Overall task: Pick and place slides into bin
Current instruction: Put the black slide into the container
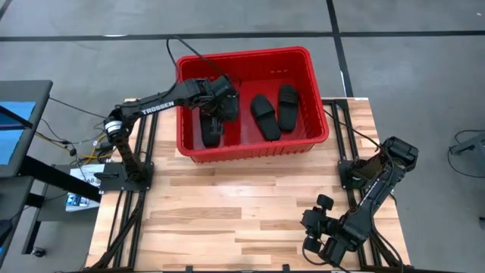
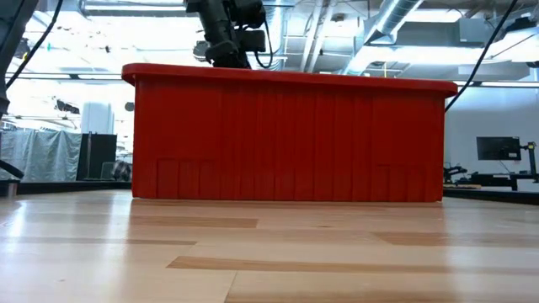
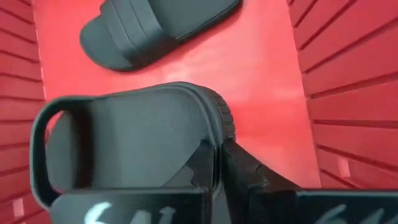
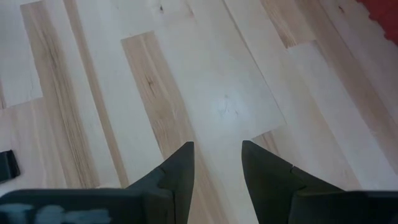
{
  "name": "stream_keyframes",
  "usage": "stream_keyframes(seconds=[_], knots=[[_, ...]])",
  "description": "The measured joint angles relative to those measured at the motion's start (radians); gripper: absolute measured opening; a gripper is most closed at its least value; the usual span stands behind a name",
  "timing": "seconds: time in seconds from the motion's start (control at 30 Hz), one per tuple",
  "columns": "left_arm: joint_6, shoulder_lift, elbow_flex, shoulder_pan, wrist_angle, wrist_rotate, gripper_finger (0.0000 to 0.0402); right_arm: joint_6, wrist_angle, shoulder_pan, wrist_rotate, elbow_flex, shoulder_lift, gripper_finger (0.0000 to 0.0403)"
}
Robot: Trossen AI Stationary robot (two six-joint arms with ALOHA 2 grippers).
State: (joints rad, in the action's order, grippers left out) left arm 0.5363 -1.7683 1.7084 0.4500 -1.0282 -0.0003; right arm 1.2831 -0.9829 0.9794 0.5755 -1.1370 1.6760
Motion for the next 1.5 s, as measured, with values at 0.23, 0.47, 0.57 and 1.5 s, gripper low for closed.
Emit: stream_keyframes(seconds=[0.23, 0.47, 0.57, 1.5], knots=[[-0.001, 0.000, 0.000, 0.000, -0.004, 0.020, 0.0000, 0.000, 0.000, 0.000, 0.000, 0.000, 0.000, 0.0124], [0.000, 0.000, 0.000, 0.000, -0.002, 0.022, 0.0000, 0.000, 0.000, 0.000, 0.000, 0.000, 0.000, 0.0124], [0.000, 0.000, 0.000, -0.003, -0.001, 0.021, 0.0000, 0.000, 0.000, 0.000, 0.000, 0.000, 0.000, 0.0124], [0.000, 0.000, 0.000, -0.007, 0.006, 0.032, 0.0000, 0.000, 0.000, 0.000, 0.000, 0.000, 0.000, 0.0124]])
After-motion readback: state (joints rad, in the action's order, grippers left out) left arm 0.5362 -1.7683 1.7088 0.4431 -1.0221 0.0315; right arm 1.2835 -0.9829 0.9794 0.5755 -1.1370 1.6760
